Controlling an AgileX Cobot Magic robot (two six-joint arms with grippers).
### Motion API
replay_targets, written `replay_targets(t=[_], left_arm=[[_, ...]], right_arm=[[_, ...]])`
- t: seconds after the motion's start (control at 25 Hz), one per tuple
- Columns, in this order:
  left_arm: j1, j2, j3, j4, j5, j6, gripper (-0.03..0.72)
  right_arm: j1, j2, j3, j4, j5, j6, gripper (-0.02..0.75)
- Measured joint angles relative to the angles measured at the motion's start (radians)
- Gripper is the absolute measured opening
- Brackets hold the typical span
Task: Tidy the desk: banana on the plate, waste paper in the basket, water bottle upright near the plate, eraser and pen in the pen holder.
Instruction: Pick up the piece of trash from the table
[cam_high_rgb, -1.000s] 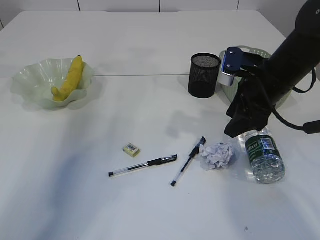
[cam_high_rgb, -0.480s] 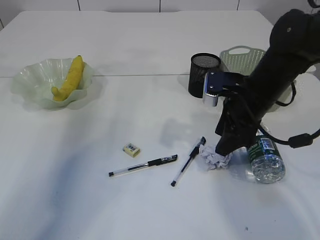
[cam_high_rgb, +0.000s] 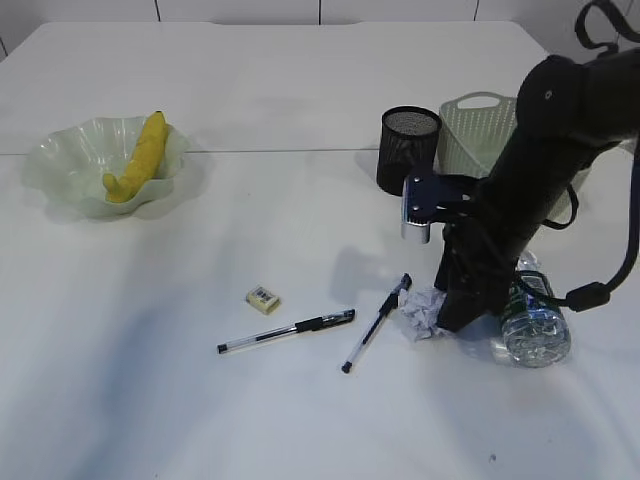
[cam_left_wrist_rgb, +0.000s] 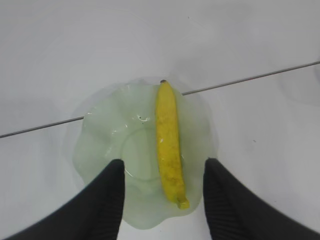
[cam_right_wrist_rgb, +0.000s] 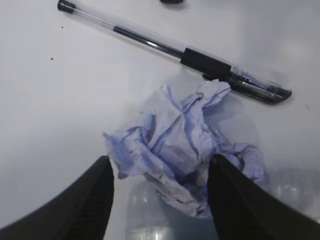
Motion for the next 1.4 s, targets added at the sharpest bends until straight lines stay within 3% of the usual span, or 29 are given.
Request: replay_targets(t=[0.84, 1.4], left_arm=[[0.000, 0.000, 0.000, 0.000, 0.003, 0.002, 0.358], [0.000, 0.000, 0.000, 0.008, 0.008, 0.002, 0.351]], right_arm=[[0.015, 0.054, -0.002, -0.009, -0.102, 0.000, 0.433], [0.055, 0.064, -0.004, 0.011, -0.113, 0.000, 0.104]])
